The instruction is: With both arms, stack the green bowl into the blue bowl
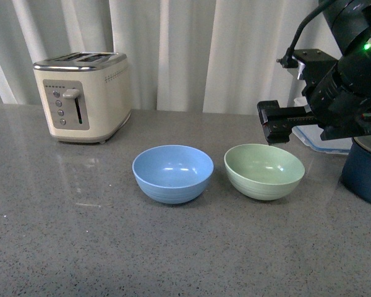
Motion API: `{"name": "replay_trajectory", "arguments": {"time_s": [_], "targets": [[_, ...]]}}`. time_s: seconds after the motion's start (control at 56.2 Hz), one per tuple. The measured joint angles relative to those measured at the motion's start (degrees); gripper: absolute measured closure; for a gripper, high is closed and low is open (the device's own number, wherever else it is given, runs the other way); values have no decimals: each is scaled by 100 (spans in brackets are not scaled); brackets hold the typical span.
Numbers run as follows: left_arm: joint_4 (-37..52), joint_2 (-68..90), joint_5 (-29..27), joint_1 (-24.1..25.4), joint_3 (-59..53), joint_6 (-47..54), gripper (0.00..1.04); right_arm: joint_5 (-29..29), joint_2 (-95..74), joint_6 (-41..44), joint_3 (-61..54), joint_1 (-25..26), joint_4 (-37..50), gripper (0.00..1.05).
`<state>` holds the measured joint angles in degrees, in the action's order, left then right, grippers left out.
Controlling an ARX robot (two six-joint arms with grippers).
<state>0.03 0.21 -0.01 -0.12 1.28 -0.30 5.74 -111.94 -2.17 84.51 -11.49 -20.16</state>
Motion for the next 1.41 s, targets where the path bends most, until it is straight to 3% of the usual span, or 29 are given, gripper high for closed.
{"name": "replay_trajectory", "arguments": {"time_s": [0.32, 0.89, 0.943, 1.157, 1.406], "targets": [[0, 2, 0, 0, 0, 0, 7, 166, -909, -192, 629, 245, -157, 12], [0, 2, 0, 0, 0, 0, 7, 345, -1351, -197, 905, 225, -240, 98], [0, 0, -2, 0, 0, 0, 7, 267, -1285, -210, 905, 225, -184, 102], [0, 2, -2, 0, 0, 0, 7, 387, -833, -61, 544, 212, 74, 104], [0, 2, 0, 0, 0, 0, 7, 92, 103, 20, 326, 42, 291, 104]]}}
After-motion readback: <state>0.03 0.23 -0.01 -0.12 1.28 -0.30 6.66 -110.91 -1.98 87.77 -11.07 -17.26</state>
